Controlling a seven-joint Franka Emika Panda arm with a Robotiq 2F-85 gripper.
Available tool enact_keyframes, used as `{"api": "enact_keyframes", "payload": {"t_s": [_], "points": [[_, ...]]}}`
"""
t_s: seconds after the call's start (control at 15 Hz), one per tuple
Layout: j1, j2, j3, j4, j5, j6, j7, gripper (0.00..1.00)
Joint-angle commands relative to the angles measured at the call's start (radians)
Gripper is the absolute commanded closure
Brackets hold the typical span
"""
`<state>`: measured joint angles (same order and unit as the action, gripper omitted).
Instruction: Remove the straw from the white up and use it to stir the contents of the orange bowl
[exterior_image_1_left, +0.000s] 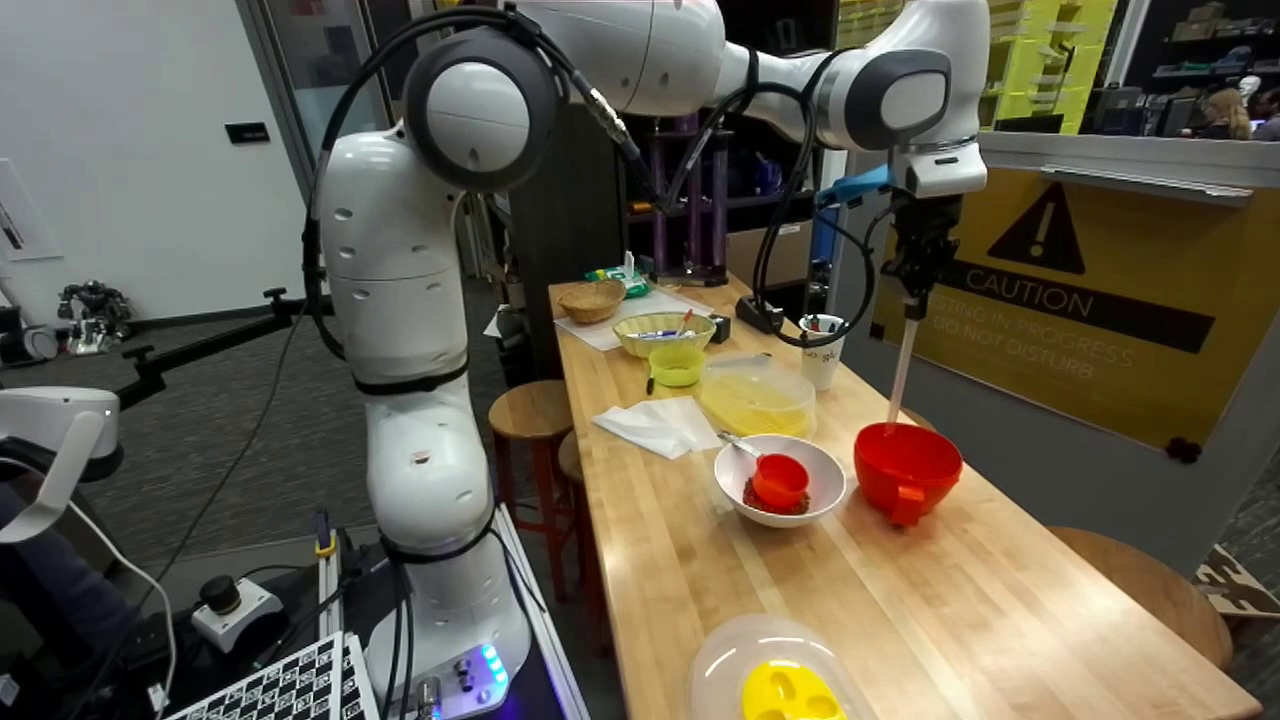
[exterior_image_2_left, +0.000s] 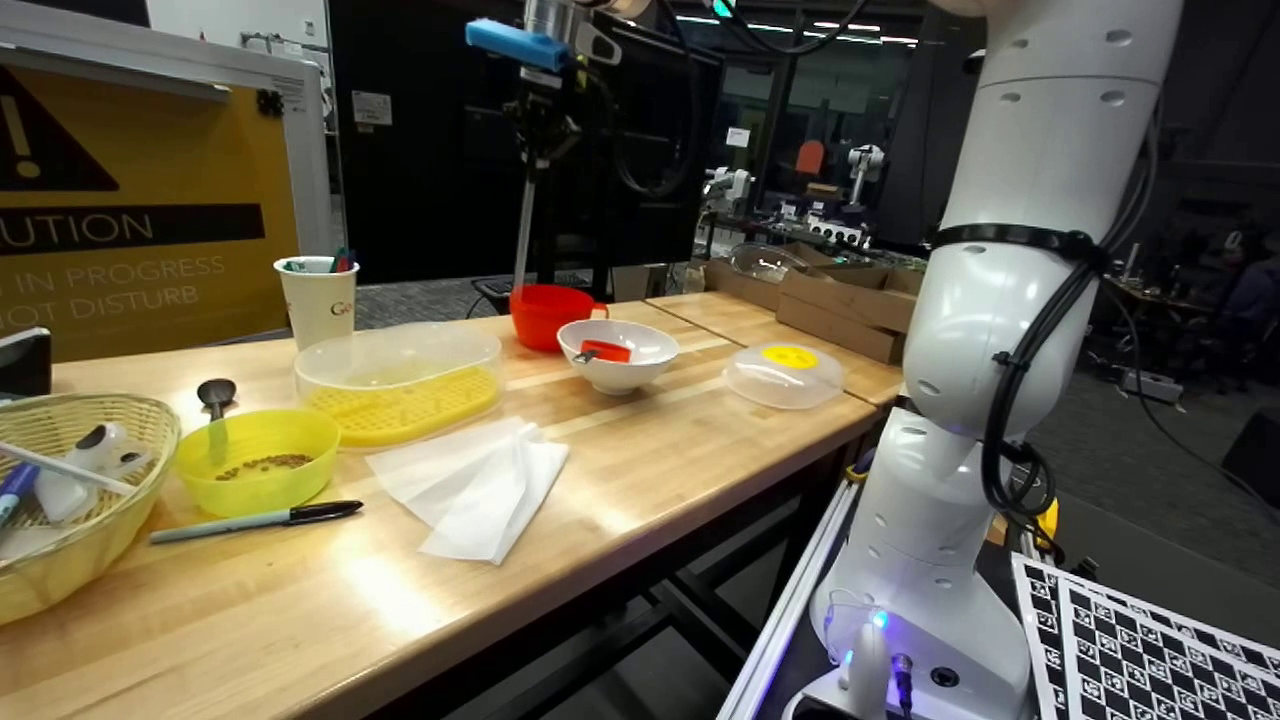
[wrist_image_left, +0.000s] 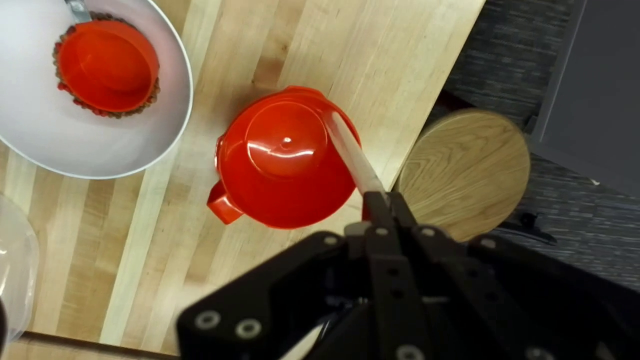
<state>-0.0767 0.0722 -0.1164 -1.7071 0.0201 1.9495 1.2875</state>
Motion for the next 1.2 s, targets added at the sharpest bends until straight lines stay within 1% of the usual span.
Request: {"api": "enact_keyframes", "payload": {"t_s": [0.0,0.33,0.73,1.13], "points": [[0.005,0.004,0.01,-0.003,-0.012,-0.014,0.004,0.99],[-0.006,0.006,-0.001,-0.044,-0.008,-0.042,0.001,0.99],[-0.029,0.0,-0.021,-0.092,-0.008,-0.112,0.002,0.99],[-0.043,0.019,-0.035,-0.075,-0.017,-0.153,0.012,0.99]]}}
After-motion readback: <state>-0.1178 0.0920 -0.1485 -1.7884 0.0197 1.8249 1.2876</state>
